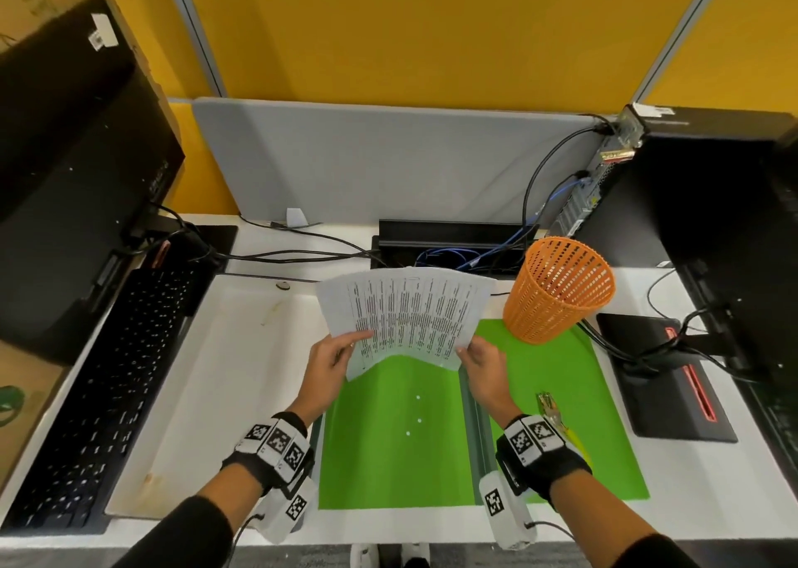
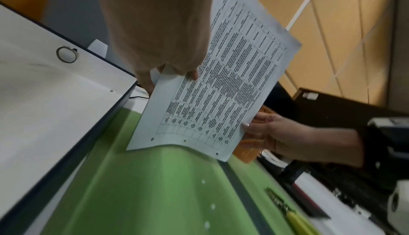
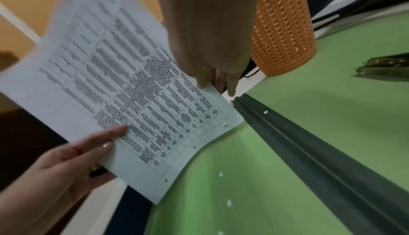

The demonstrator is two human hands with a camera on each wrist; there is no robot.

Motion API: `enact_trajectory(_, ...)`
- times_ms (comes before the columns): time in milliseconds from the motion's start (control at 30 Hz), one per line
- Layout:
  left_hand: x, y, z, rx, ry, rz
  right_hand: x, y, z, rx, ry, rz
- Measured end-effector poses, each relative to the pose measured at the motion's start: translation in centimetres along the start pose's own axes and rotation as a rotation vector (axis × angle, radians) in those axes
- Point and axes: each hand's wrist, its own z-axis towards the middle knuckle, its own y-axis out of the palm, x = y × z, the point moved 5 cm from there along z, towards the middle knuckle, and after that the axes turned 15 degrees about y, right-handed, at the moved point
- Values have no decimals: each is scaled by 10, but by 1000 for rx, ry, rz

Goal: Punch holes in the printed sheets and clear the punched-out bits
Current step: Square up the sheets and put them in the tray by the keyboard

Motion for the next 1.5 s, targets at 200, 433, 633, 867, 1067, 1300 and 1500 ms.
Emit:
enact_trajectory(200, 20, -18, 16, 105, 94, -30, -11, -11, -4, -24, -15, 114)
enact_trajectory(433, 26, -31, 30, 115, 89, -100, -3, -10, -20, -123, 87, 356)
enact_trajectory(633, 20, -50, 36, 95, 54, -97, -7, -2, -40, -286, 26, 228)
enact_trajectory(867, 22, -59, 38, 80, 42, -130, -6, -2, -40, -192, -82, 72)
enact_trajectory(1067, 24, -56, 36, 100, -20, -199, -13, -5, -42, -90, -181, -25)
enact_trajectory(1300, 25, -55, 36, 111, -46, -224, -12, 1, -40, -89, -189, -95)
enact_trajectory(1500, 25, -55, 36, 107, -51, -158, -12, 2, -39, -69, -177, -55)
